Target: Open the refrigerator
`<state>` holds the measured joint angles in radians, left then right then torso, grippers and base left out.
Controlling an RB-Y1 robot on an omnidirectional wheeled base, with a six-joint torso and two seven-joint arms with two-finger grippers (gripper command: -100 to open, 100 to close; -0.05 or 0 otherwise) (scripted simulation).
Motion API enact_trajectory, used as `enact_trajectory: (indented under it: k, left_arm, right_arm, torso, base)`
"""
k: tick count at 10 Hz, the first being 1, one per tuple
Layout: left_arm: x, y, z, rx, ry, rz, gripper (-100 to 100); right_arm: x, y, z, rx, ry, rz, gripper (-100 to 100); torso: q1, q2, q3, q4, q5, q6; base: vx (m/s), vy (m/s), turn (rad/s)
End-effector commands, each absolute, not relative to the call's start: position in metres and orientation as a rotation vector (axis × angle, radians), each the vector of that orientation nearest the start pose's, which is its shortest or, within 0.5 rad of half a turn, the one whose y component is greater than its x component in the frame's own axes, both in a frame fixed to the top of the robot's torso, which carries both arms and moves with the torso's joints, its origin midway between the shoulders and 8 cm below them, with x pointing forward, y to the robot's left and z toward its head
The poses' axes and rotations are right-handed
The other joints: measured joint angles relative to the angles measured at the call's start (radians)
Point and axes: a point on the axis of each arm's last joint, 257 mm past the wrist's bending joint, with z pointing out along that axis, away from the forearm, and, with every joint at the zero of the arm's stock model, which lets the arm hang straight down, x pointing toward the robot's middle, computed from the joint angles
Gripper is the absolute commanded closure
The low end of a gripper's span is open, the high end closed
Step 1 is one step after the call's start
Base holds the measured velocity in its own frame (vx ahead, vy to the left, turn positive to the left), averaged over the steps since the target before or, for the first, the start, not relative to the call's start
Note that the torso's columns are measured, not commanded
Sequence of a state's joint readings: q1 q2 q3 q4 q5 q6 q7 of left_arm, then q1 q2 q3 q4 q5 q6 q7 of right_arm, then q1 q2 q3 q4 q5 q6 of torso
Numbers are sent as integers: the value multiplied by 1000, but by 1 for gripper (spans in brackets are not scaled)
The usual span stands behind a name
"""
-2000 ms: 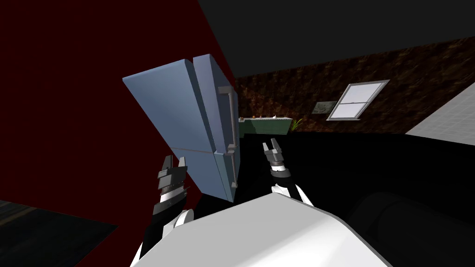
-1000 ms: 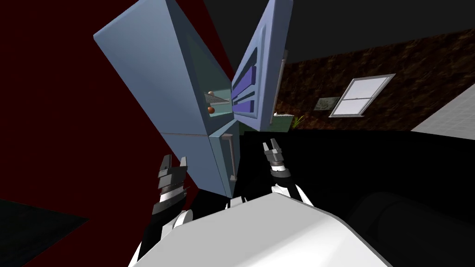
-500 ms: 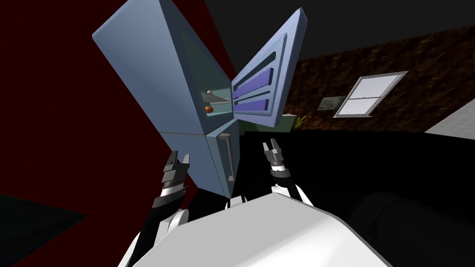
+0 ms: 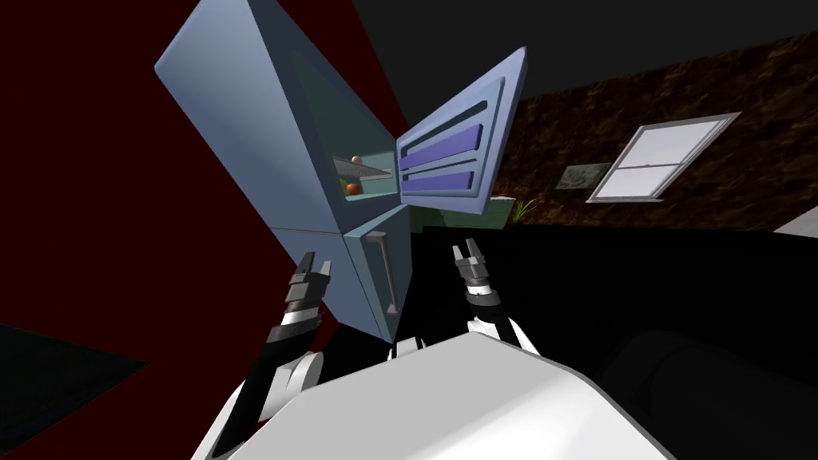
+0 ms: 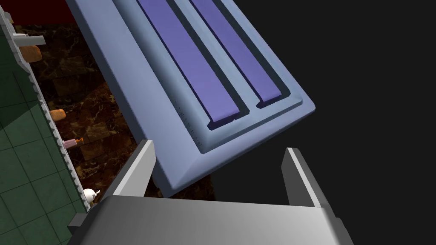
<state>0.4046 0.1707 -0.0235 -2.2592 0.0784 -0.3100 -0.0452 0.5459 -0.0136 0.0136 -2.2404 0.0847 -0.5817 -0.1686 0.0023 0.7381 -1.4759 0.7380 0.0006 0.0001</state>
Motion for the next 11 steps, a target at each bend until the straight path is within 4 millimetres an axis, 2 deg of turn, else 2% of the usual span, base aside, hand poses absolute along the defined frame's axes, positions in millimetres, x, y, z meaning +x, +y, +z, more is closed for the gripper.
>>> enact_trajectory:
  k: [1, 2, 4, 5, 11]
  left_arm:
    - [397, 252, 13, -665, 852, -1325, -100]
    - [398, 253, 12, -671, 858, -1322, -100]
    - [406, 247, 20, -666, 880, -1327, -100]
    - [408, 247, 16, -680, 893, -1320, -100]
    - [424, 238, 23, -700, 949, -1315, -100]
  right_arm:
    - [337, -266, 6, 661, 637, 1410, 0]
    - [337, -266, 6, 661, 637, 1410, 0]
    - [337, -266, 6, 661, 637, 1410, 0]
    - [337, -266, 6, 661, 637, 1410, 0]
    - [337, -266, 6, 661, 637, 1410, 0]
  torso:
    - [0, 0, 0, 0, 0, 0]
    - [-3, -1, 0, 0, -1, 0]
    - [-2, 0, 0, 0, 0, 0]
    - [-4, 0, 0, 0, -1, 0]
    - [-3, 0, 0, 0, -1, 0]
  base:
    - [13, -116, 92]
    - [9, -94, 30]
    - [7, -105, 85]
    - [6, -102, 41]
    - [-2, -91, 56]
